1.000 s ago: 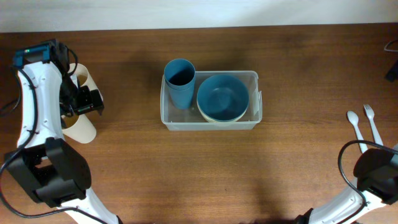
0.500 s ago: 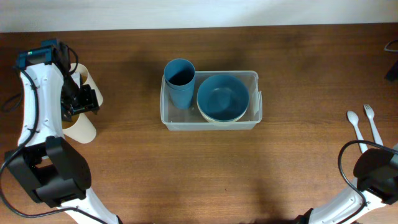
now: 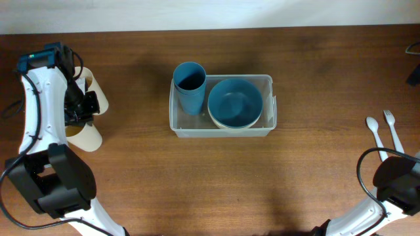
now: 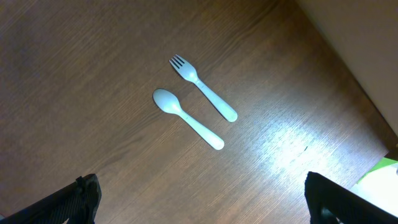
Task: Pack container
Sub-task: 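Grasp the rim of the front cream cup with the left gripper, then lift the cream cup and carry it over the container's left end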
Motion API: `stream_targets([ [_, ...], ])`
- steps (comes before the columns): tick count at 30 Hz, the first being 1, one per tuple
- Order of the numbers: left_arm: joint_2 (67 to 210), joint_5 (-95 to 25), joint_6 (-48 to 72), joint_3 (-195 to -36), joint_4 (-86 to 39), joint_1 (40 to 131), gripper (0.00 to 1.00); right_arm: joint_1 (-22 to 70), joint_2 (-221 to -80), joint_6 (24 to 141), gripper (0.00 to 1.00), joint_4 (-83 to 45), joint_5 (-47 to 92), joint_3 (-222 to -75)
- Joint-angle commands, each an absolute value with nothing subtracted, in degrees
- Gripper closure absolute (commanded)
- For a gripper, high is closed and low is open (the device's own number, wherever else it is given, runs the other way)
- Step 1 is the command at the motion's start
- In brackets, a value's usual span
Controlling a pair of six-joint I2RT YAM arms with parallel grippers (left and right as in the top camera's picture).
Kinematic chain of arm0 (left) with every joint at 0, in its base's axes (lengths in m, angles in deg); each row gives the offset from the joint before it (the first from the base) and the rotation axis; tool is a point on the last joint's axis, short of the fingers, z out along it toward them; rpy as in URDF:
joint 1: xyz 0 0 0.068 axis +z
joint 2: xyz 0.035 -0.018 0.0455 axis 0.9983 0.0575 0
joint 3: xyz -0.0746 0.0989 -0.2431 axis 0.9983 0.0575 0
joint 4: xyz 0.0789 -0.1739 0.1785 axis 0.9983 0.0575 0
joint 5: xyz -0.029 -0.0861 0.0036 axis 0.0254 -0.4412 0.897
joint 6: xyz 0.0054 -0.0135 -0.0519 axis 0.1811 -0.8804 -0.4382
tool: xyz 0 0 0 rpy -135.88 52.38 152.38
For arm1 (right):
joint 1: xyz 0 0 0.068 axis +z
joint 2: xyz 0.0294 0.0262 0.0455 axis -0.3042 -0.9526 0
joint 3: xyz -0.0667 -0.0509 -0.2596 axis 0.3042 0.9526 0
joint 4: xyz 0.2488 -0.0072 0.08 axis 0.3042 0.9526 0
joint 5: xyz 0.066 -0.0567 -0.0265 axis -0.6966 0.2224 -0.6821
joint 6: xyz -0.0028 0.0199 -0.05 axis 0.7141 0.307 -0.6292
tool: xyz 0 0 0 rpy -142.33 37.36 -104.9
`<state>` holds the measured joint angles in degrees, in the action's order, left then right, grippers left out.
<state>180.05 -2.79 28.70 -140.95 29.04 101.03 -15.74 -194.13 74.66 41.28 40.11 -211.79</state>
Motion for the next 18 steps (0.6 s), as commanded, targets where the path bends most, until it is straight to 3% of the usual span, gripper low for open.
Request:
stream_targets([
  [1, 178.7, -2.5, 28.9, -140.7, 29.8, 101.1, 0.98, -15.7, -194.3, 74.6, 0.01, 41.3, 41.0, -211.6],
  [18, 170.8, -14.2, 28.1, -148.7, 35.0, 100.9, 0.98, -15.7, -194.3, 74.6, 0.01, 41.3, 41.0, -211.6],
])
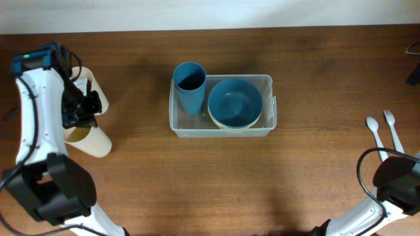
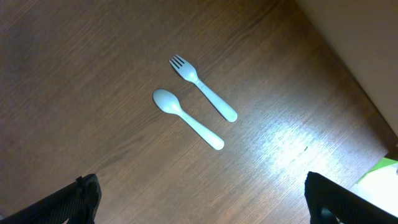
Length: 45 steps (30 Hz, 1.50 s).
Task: Pack container
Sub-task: 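Lift the cream cup and carry it over the container's left end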
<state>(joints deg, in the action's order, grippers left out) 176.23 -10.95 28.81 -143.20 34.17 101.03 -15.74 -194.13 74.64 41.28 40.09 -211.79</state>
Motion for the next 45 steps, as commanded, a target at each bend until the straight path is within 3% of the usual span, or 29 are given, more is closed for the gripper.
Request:
stream_targets([
  [1, 170.0, -14.2, 28.1, -150.9, 35.9, 100.7, 0.98, -15.7, -194.3, 74.6, 0.01, 41.3, 41.0, -211.6],
  [10, 167.4, -14.2, 24.5, -167.7, 39.1, 91.2, 0.99, -15.7, -194.3, 74.6, 0.01, 41.3, 41.0, -211.6],
  [21, 167.4, -15.2, 20.8, -168.6, 37.0, 76.1, 0.98, -15.7, -194.3, 74.6, 0.01, 41.3, 41.0, -211.6],
  [45, 171.5, -26.1, 18.5, -165.9, 39.2, 66.8, 0.98, -15.7, -194.3, 74.6, 0.01, 41.3, 41.0, -211.5],
])
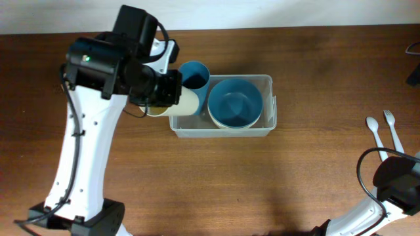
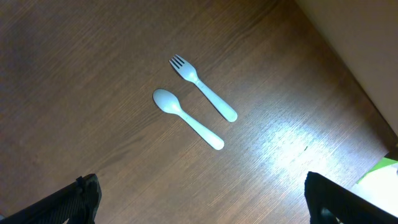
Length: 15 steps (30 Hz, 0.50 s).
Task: Pack container
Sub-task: 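Lift the cream cup and carry it over the container's left end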
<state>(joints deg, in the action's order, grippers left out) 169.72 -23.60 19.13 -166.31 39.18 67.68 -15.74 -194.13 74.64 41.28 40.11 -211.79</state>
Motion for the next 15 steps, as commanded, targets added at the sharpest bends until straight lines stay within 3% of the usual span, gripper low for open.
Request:
stream_targets([
  [1, 172.2, -26.2, 18.5, -165.8, 39.2, 66.3, 0.98, -15.7, -194.3, 74.6, 0.01, 41.3, 41.0, -211.5],
  [11, 176.3, -25.7, 18.4, -165.7, 39.2, 64.2, 0.98, -15.7, -194.3, 74.6, 0.01, 41.3, 41.0, -211.6],
  [15, 176.3, -25.1, 18.3, -165.7, 39.2, 64.2, 0.93, -15.7, -194.3, 74.6, 0.01, 41.3, 41.0, -211.6],
])
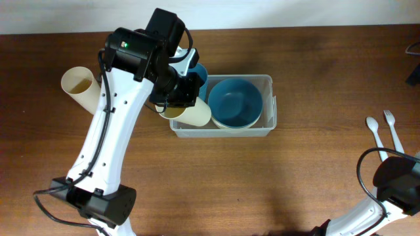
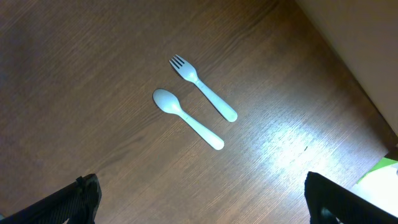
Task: Pack container
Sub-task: 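Lift the cream cup and carry it over the container's left end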
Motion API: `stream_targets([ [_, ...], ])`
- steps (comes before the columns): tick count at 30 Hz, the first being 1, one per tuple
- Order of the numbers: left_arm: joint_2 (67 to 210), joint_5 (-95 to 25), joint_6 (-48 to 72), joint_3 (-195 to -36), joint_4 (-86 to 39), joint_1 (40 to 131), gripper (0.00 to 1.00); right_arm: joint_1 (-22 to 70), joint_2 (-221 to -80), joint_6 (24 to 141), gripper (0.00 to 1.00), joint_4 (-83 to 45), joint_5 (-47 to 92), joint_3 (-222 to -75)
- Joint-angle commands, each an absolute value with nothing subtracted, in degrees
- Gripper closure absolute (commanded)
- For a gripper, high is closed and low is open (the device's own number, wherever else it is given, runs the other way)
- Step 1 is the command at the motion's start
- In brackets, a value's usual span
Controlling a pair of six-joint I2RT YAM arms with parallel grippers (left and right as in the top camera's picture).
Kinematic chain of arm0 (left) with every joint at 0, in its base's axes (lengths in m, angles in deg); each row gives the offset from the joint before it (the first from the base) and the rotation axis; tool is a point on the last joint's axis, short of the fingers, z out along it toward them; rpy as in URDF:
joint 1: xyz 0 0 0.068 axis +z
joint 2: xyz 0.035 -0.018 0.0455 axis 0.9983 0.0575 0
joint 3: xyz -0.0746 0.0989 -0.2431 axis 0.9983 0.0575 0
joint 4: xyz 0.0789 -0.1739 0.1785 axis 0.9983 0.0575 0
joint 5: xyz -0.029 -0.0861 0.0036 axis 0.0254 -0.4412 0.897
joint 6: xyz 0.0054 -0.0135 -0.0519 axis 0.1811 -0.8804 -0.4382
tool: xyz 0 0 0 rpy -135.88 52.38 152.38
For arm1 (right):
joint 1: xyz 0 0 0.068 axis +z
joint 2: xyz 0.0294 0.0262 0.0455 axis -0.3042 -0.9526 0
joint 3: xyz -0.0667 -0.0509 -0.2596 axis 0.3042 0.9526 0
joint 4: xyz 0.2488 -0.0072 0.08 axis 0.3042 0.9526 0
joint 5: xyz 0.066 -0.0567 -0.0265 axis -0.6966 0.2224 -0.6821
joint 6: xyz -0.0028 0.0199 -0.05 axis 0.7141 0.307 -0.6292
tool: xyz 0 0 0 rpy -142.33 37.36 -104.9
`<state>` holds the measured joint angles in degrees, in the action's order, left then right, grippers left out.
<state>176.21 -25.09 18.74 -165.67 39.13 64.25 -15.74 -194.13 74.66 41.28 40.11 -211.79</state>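
Note:
A clear plastic container (image 1: 268,128) stands mid-table with a blue bowl (image 1: 235,103) in its right part. A blue cup (image 1: 199,69) stands at its left end, mostly hidden by my left arm. My left gripper (image 1: 178,101) is shut on a cream cup (image 1: 193,114), held tilted on its side over the container's left end, mouth toward the left. A second cream cup (image 1: 79,86) lies on the table at far left. My right gripper (image 2: 199,199) is open above bare wood, short of the white spoon (image 2: 186,118) and fork (image 2: 204,87).
The spoon (image 1: 373,128) and fork (image 1: 392,126) lie side by side near the table's right edge. The table's far edge meets a pale wall (image 1: 262,13). Something green (image 2: 379,177) shows at the right wrist view's lower right corner.
My left gripper has moved right with the cream cup, from against the container's left wall to over its left end. The second cream cup now shows at far left. The right arm is unchanged.
My left gripper was at the far left of the table among two cream cups, and stayed there at the following moment. Then it held one cream cup beside the container's left wall, and now over the container's left end. My right gripper stayed open throughout.

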Motion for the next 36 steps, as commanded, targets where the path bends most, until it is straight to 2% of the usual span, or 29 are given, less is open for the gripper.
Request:
stream_targets([
  [1, 176.3, -24.5, 18.1, -165.7, 39.2, 64.2, 0.91, -15.7, -194.3, 74.6, 0.01, 41.3, 41.0, -211.6],
  [11, 176.7, -16.6, 16.8, -161.3, 39.2, 64.2, 0.92, -15.7, -194.3, 74.6, 0.01, 41.3, 41.0, -211.6],
  [17, 176.9, -15.7, 16.2, -160.3, 39.2, 64.2, 0.98, -15.7, -194.3, 74.6, 0.01, 41.3, 41.0, -211.6],
  [20, 176.8, -15.5, 16.0, -160.3, 39.2, 64.2, 0.98, -15.7, -194.3, 74.6, 0.01, 41.3, 41.0, -211.6],
  [24, 176.8, -15.1, 16.0, -160.3, 39.2, 64.2, 0.90, -15.7, -194.3, 74.6, 0.01, 41.3, 41.0, -211.6],
  [31, 176.5, -8.6, 11.8, -160.3, 39.2, 64.4, 0.89, -15.7, -194.3, 74.6, 0.01, 41.3, 41.0, -211.6],
  [36, 176.1, -5.5, 7.8, -160.3, 39.2, 66.7, 0.98, -15.7, -194.3, 74.6, 0.01, 41.3, 41.0, -211.6],
])
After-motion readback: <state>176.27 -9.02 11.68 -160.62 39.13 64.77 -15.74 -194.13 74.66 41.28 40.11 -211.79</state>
